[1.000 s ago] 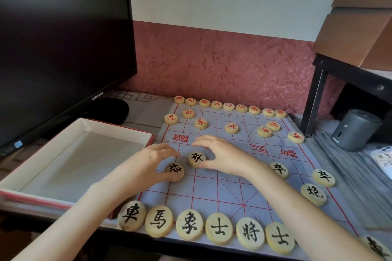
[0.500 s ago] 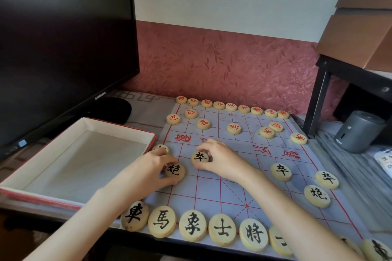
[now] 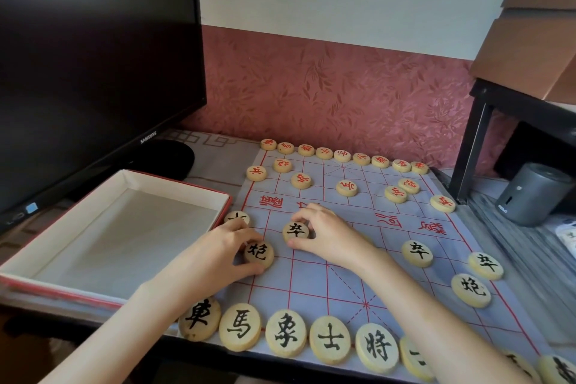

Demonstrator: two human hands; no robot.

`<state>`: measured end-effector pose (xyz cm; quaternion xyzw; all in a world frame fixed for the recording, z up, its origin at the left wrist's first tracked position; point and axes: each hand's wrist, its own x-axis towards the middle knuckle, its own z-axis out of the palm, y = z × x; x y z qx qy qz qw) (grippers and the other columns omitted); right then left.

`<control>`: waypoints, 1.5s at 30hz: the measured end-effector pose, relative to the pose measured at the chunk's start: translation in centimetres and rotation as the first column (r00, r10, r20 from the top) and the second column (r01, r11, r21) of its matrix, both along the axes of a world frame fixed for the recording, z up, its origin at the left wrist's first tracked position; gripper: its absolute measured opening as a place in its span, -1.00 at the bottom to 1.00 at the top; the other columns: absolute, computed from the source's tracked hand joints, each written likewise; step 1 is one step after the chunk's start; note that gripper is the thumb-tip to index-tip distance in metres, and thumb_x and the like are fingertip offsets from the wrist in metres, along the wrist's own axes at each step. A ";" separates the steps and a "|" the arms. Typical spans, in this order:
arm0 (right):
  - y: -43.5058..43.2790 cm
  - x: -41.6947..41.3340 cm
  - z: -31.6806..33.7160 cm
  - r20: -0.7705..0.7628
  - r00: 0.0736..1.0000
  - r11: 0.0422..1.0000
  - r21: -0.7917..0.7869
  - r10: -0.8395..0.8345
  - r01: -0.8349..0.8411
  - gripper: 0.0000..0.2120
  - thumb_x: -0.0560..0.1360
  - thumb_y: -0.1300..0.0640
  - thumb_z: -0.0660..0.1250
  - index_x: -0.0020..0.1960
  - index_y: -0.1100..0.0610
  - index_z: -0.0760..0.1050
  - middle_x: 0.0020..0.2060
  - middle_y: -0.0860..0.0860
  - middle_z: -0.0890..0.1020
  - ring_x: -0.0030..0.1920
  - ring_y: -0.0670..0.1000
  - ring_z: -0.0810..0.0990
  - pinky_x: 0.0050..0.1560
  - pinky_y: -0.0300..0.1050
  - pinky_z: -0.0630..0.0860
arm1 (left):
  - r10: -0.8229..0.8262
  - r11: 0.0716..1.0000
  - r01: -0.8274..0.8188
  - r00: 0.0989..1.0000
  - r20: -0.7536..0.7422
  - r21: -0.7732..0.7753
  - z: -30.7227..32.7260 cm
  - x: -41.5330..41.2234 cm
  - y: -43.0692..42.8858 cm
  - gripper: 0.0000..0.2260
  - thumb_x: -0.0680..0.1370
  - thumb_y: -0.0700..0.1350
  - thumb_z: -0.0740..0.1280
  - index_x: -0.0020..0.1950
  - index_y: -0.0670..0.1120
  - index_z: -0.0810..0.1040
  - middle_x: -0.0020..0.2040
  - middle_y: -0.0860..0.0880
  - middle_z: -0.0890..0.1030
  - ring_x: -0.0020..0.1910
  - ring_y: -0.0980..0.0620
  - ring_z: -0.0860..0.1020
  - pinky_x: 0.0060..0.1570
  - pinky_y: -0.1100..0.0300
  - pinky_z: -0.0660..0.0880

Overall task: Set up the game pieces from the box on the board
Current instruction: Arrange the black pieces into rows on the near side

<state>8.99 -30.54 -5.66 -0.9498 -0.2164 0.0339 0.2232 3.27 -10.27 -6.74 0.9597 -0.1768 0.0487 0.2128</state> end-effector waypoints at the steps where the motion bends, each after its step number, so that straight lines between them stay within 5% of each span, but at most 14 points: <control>1: 0.0 0.0 0.0 0.000 1.000 1.000 0.002 0.001 -0.001 -0.55 0.43 -0.08 0.39 0.25 0.07 0.44 0.09 -0.07 0.44 0.13 -0.05 0.43 0.15 -0.04 0.44 | 0.001 1.000 -0.001 1.000 0.001 -0.004 -0.1 0.0 0.0 -0.55 0.42 0.13 0.37 0.29 0.09 0.43 0.30 0.09 0.38 0.15 0.09 0.47 0.09 0.30 0.38; 8: 1.1 -0.1 0.7 0.021 0.999 0.998 0.041 0.040 -0.041 -0.47 0.48 -0.10 0.32 0.39 0.02 0.31 0.27 -0.06 0.35 0.34 -0.06 0.23 0.36 -0.06 0.24 | -0.035 0.999 0.036 0.998 0.051 -0.029 0.1 0.0 0.6 -0.48 0.42 0.15 0.36 0.34 0.05 0.39 0.22 0.13 0.36 0.08 0.19 0.45 0.04 0.41 0.35; 11: 3.5 0.2 1.3 0.006 0.998 0.993 0.093 0.068 -0.069 -0.54 0.46 -0.06 0.36 0.30 0.06 0.42 0.20 -0.02 0.45 0.28 -0.03 0.35 0.30 -0.05 0.32 | 0.008 0.995 0.006 0.989 0.145 -0.098 0.9 0.2 1.8 -0.67 0.46 0.04 0.35 0.21 0.03 0.51 0.02 0.17 0.40 -0.19 0.33 0.45 -0.17 0.51 0.33; 17: 8.5 1.3 0.8 -0.014 0.999 0.998 0.038 -0.047 0.048 -0.41 0.28 -0.23 0.46 0.15 0.11 0.48 0.08 0.04 0.55 0.12 0.07 0.50 0.07 0.02 0.48 | 0.116 0.974 -0.054 0.952 0.282 -0.220 2.3 0.7 4.4 -0.81 0.45 -0.21 0.40 0.04 -0.06 0.62 -0.10 0.09 0.52 -0.16 0.43 0.44 -0.28 0.47 0.37; 21: 9.7 1.5 0.6 -0.020 0.997 0.997 0.003 -0.075 0.075 -0.40 0.26 -0.19 0.50 0.14 0.14 0.48 0.06 0.06 0.54 0.11 0.09 0.49 0.05 -0.01 0.46 | 0.116 0.964 -0.033 0.946 0.303 -0.265 2.3 0.2 4.9 -0.81 0.46 -0.24 0.38 0.02 -0.03 0.62 -0.13 0.27 0.47 -0.16 0.34 0.46 -0.18 0.48 0.39; 24: 9.7 2.1 0.3 -0.092 0.996 1.000 -0.004 -0.008 0.008 -0.52 0.38 0.07 0.46 0.26 0.07 0.44 0.15 0.05 0.51 0.27 0.11 0.39 0.24 -0.01 0.38 | 0.106 0.963 -0.022 0.948 0.300 -0.270 2.1 0.2 5.1 -0.82 0.47 -0.24 0.37 0.01 -0.02 0.61 -0.09 0.33 0.44 -0.15 0.40 0.45 -0.15 0.52 0.37; 26: 9.3 2.2 0.4 -0.181 0.983 0.999 0.030 0.034 -0.029 -0.39 0.41 0.19 0.42 0.41 0.05 0.30 0.30 0.04 0.44 0.37 0.10 0.30 0.36 0.01 0.29 | 0.106 0.963 -0.023 0.949 0.297 -0.268 1.9 0.4 5.3 -0.82 0.47 -0.23 0.37 0.02 -0.01 0.61 -0.09 0.26 0.48 -0.15 0.40 0.45 -0.15 0.52 0.37; 29: 8.6 2.1 0.6 -0.185 0.983 0.995 0.092 -0.019 0.037 -0.20 0.34 -0.03 0.49 0.46 0.05 0.18 0.38 0.03 0.34 0.40 0.08 0.26 0.38 0.03 0.27 | 0.114 0.958 -0.030 0.952 0.284 -0.284 1.7 0.6 5.1 -0.83 0.47 -0.22 0.37 0.01 -0.01 0.61 -0.08 0.24 0.49 -0.15 0.43 0.45 -0.13 0.55 0.35; 33: 8.8 1.4 0.6 -0.067 0.988 0.990 -0.049 -0.136 0.133 -0.20 0.22 -0.31 0.46 0.28 0.12 0.34 0.22 0.03 0.43 0.26 0.08 0.33 0.19 -0.04 0.32 | 0.118 0.955 -0.038 0.958 0.260 -0.294 1.7 1.0 4.9 -0.83 0.47 -0.21 0.37 0.02 0.00 0.61 -0.07 0.35 0.42 -0.12 0.43 0.45 -0.13 0.55 0.35; 39: 9.4 1.5 0.9 -0.126 0.985 0.993 -0.049 -0.117 0.111 -0.48 0.37 -0.06 0.45 0.26 0.09 0.45 0.19 0.10 0.50 0.27 0.14 0.38 0.19 -0.04 0.38 | 0.121 0.954 -0.042 0.961 0.250 -0.298 1.7 1.4 4.9 -0.81 0.47 -0.20 0.37 0.05 0.00 0.61 -0.08 0.31 0.46 -0.12 0.47 0.44 -0.13 0.57 0.34; 42: 9.4 1.8 0.7 -0.174 0.984 0.999 -0.028 -0.047 0.043 -0.41 0.41 0.08 0.41 0.40 -0.02 0.30 0.29 0.05 0.44 0.35 0.13 0.27 0.29 -0.02 0.31 | 0.125 0.950 -0.048 0.964 0.237 -0.308 1.6 1.6 4.7 -0.81 0.47 -0.20 0.37 0.05 0.01 0.61 -0.06 0.21 0.52 -0.12 0.45 0.44 -0.13 0.57 0.35; 45: 9.4 1.7 0.4 -0.164 0.984 0.997 0.019 -0.067 0.071 -0.30 0.32 -0.07 0.48 0.37 0.03 0.30 0.26 0.01 0.44 0.31 0.10 0.30 0.28 0.01 0.32 | 0.136 0.944 -0.058 0.965 0.224 -0.325 1.7 1.4 4.6 -0.81 0.47 -0.21 0.37 0.01 0.04 0.60 -0.09 0.31 0.47 -0.12 0.45 0.44 -0.12 0.57 0.35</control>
